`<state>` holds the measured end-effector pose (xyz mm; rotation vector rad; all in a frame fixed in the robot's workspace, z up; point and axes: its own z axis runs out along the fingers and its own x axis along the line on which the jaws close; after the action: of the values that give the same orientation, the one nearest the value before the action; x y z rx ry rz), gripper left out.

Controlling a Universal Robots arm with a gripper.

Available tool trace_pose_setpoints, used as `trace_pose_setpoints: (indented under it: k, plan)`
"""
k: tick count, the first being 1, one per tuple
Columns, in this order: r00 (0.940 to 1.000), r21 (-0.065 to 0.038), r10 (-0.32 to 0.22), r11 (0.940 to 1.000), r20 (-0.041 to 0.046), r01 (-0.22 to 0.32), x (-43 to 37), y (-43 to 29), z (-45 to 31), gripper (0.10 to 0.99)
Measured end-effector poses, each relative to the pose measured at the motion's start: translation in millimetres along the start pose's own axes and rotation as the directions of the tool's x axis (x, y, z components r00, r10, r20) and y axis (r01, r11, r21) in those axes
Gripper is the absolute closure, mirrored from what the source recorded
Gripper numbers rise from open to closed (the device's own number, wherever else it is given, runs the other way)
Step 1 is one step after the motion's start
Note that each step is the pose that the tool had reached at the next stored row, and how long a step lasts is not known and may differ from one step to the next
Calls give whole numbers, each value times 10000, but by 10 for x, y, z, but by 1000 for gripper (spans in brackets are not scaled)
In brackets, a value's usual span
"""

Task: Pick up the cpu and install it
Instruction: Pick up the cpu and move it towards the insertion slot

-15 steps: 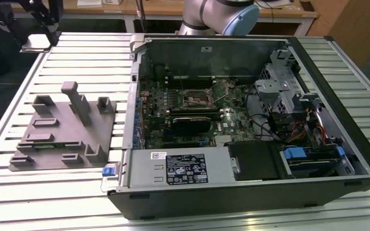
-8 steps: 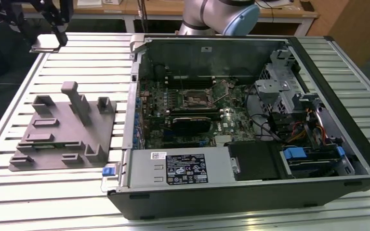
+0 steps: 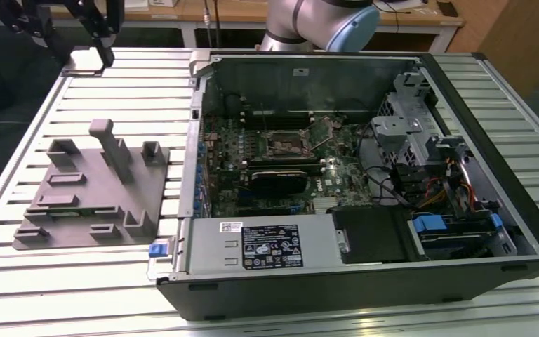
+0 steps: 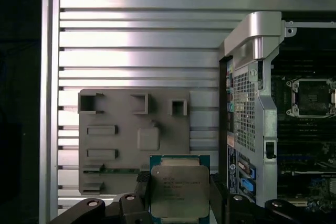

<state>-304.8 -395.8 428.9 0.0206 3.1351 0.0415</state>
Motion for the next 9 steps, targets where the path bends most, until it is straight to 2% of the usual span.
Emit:
trace_pose_setpoints:
  k: [9]
  plan:
    - [10000, 0, -1, 10000, -5, 1, -130, 2, 0, 545]
